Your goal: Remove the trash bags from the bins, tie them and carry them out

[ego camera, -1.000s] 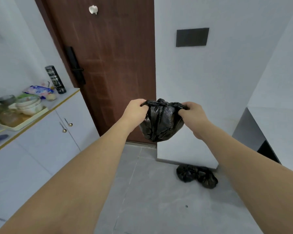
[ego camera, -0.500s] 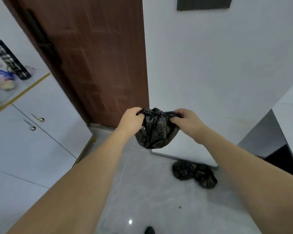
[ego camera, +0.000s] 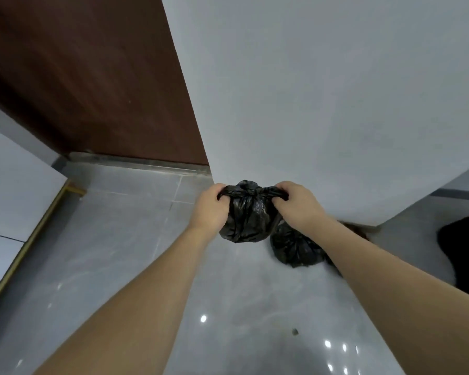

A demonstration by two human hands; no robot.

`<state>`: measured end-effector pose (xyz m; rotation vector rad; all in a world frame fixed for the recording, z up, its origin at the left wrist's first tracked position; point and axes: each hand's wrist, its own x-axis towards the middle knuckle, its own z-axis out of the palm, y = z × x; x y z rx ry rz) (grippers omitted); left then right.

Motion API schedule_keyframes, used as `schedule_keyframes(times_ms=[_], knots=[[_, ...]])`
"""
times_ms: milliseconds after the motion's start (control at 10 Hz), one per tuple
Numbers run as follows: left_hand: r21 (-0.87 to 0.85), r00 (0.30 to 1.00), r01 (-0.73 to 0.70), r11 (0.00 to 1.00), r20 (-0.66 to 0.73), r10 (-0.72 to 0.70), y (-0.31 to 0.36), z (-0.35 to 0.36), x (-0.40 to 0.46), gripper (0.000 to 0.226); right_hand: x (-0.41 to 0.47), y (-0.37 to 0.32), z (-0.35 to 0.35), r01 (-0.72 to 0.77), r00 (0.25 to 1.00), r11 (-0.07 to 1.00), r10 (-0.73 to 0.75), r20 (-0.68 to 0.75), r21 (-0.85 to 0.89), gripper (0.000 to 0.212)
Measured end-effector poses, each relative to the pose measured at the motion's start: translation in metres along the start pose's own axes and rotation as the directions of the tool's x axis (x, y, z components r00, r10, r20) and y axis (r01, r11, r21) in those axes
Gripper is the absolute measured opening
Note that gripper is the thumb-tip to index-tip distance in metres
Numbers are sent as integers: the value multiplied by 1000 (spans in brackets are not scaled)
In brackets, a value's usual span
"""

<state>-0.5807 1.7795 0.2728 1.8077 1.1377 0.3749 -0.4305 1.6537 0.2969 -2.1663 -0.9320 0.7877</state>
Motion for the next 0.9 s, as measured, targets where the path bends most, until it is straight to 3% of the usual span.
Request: schedule_keyframes(times_ms=[200, 300, 500, 600, 700, 900], knots=[[8, 1000, -14, 1000, -27, 14, -160, 124, 81, 26, 89, 168, 125, -67, 995, 991, 75, -60, 113, 23], [6, 999, -32, 999, -28, 32, -212, 166, 112, 28, 121, 220, 165, -76, 994, 987, 87, -68, 145, 26], [20, 1000, -20, 1000, -23, 21, -277, 219, 145, 36, 155, 269, 207, -109, 989, 976, 125, -77, 191, 42], [39, 998, 23, 999, 51, -25, -300, 231, 148, 35, 161, 281, 222, -117, 989, 978, 131, -72, 173, 54], [15, 992, 61, 998, 108, -62, -309, 237, 147, 34, 161, 283, 228, -97, 990, 985, 111, -93, 144, 49], [106, 999, 30, 994, 39, -34, -301, 236, 146, 43, 158, 281, 225, -101, 987, 991, 110, -116, 84, 59]])
